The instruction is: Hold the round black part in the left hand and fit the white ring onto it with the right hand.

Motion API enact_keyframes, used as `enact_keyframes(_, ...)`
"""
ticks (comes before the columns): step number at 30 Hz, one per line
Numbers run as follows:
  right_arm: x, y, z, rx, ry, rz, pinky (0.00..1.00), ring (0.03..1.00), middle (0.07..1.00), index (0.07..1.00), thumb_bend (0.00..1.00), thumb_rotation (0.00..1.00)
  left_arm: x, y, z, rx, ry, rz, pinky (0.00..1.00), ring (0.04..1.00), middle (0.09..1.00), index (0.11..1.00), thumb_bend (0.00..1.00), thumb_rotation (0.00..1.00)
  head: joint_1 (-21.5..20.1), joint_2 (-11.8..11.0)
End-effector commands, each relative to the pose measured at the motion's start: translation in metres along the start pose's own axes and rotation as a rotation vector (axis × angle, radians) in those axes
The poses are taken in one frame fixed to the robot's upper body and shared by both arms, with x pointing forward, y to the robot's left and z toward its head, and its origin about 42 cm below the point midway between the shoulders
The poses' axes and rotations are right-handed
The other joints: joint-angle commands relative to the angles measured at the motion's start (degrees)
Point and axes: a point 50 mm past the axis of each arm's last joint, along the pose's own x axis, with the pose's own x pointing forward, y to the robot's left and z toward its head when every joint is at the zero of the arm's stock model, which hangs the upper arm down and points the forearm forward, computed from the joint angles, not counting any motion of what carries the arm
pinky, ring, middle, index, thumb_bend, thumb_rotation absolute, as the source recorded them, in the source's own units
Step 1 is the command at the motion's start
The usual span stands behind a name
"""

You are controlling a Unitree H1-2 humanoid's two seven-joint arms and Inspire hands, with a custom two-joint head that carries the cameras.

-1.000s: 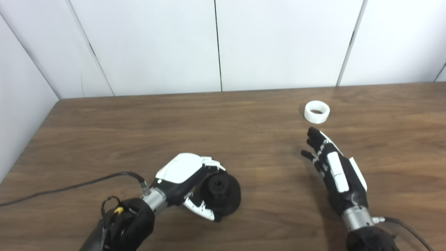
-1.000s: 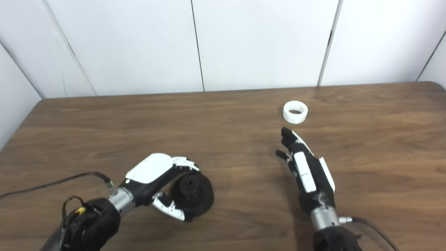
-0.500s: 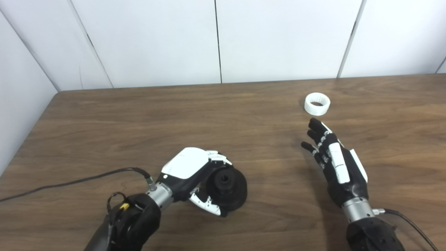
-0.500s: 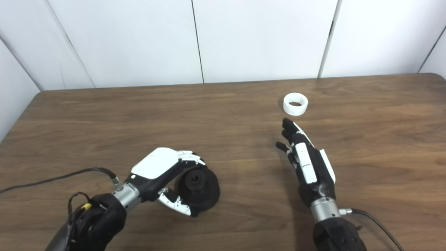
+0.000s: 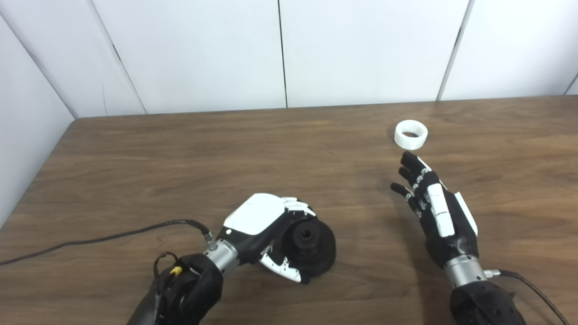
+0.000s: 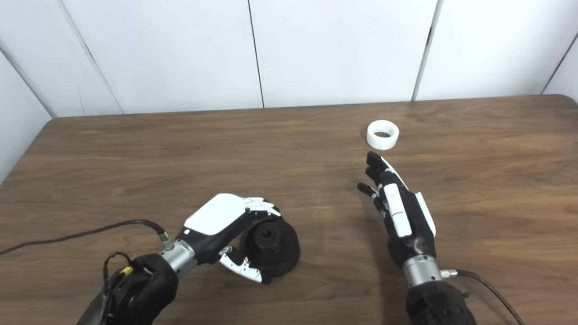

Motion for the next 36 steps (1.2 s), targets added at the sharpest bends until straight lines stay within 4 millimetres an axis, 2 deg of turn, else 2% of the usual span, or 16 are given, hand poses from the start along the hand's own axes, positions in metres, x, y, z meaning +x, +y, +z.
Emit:
enact_keyframes(1,-0.013,0.003,0.004,0.02,-0.018,-0.021,0.83,0.933,0.919,0.873,0.61,0.84,0.004,0.014,0.005,0.029,-0.043,0.068,0.86,0.885,0.84,0.697,0.85,0.33,-0.07,0.06)
enact_keyframes(3,-0.009,-0.002,0.011,-0.025,-0.031,-0.037,0.84,0.928,0.915,0.87,0.61,0.83,0.004,0.014,0.005,0.028,-0.038,0.061,0.87,0.894,0.847,0.702,0.85,0.33,-0.09,-0.01)
enact_keyframes(5,-0.002,-0.014,0.024,-0.126,-0.06,-0.056,0.8,0.897,0.898,0.857,0.61,0.79,0.005,0.014,0.004,0.027,-0.043,0.063,0.87,0.893,0.845,0.7,0.85,0.31,-0.24,-0.1)
enact_keyframes(8,0.014,-0.037,0.049,-0.215,-0.102,-0.086,0.8,0.912,0.915,0.861,0.62,0.67,0.007,0.014,0.005,0.03,-0.04,0.059,0.87,0.896,0.846,0.702,0.85,0.32,-0.34,-0.28)
enact_keyframes(11,0.03,-0.06,0.07,-0.325,-0.122,-0.12,0.8,0.9,0.91,0.849,0.67,0.63,0.009,0.013,0.005,0.032,-0.038,0.057,0.87,0.899,0.848,0.704,0.85,0.33,-0.36,-0.55)
enact_keyframes(12,0.036,-0.067,0.078,-0.359,-0.117,-0.141,0.8,0.891,0.893,0.825,0.67,0.58,0.009,0.012,0.005,0.031,-0.039,0.058,0.87,0.899,0.848,0.702,0.85,0.34,-0.42,-0.57)
enact_keyframes(17,0.061,-0.094,0.097,-0.454,-0.077,-0.178,0.83,0.893,0.889,0.794,0.69,0.47,0.011,0.01,0.004,0.034,-0.044,0.062,0.87,0.894,0.845,0.697,0.85,0.34,-0.94,-0.97)
enact_keyframes(19,0.07,-0.102,0.101,-0.508,-0.06,-0.183,0.83,0.893,0.887,0.788,0.75,0.45,0.011,0.009,0.003,0.031,-0.045,0.062,0.86,0.893,0.846,0.695,0.85,0.32,-0.99,-1.25)
enact_keyframes(23,0.082,-0.108,0.101,-0.559,-0.037,-0.169,0.87,0.914,0.896,0.785,0.8,0.43,0.012,0.006,0.004,0.031,-0.044,0.062,0.86,0.893,0.851,0.697,0.85,0.32,-1.25,-1.83)
enact_keyframes(28,0.101,-0.113,0.096,-0.718,-0.003,-0.151,0.89,0.909,0.88,0.782,0.85,0.37,0.01,0.005,0.004,0.026,-0.047,0.064,0.86,0.894,0.851,0.695,0.85,0.32,-2.3,-3.57)
enact_keyframes(34,0.117,-0.107,0.099,-0.995,-0.023,-0.099,0.84,0.919,0.916,0.772,0.9,0.39,0.01,0.003,0.003,0.03,-0.05,0.066,0.86,0.89,0.846,0.697,0.84,0.33,-2.28,-3.93)
enact_keyframes(36,0.122,-0.105,0.101,-1.035,-0.019,-0.094,0.87,0.947,0.935,0.757,0.93,0.36,0.01,0.002,0.003,0.021,-0.051,0.071,0.86,0.889,0.841,0.693,0.85,0.31,-2.35,-4.05)
